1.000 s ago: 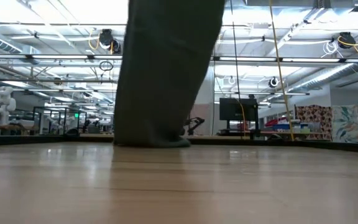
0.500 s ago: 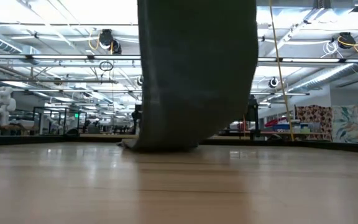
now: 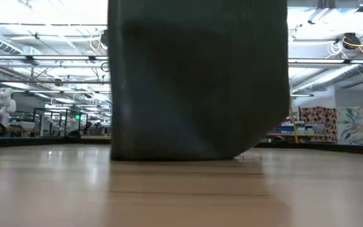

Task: Roll towel into tight, uniform cylinder
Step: Roll the gray towel

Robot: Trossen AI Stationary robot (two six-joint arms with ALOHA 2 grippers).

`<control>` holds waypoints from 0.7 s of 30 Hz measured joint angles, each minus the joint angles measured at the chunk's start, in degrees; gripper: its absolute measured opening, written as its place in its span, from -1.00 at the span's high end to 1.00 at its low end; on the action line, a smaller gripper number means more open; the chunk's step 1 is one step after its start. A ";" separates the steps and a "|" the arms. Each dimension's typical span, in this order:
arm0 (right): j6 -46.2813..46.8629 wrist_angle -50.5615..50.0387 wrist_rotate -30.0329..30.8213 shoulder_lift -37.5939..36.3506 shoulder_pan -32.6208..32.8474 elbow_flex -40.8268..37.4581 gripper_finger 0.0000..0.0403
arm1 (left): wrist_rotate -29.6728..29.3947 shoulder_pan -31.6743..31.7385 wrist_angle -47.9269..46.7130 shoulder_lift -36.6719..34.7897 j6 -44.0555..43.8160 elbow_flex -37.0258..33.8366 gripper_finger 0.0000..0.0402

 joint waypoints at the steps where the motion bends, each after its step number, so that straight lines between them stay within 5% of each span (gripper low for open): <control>1: 1.14 1.91 1.15 0.00 1.48 -1.83 0.99 | -2.94 -1.69 0.02 0.00 -1.73 -0.60 0.94; 14: 12.71 17.41 20.81 0.09 14.67 -17.38 0.99 | -27.73 -17.13 12.70 0.11 -10.35 -10.91 0.94; 21: 12.06 22.79 22.27 0.20 16.65 -20.24 0.99 | -36.97 -21.76 18.22 0.09 -12.93 -15.44 0.90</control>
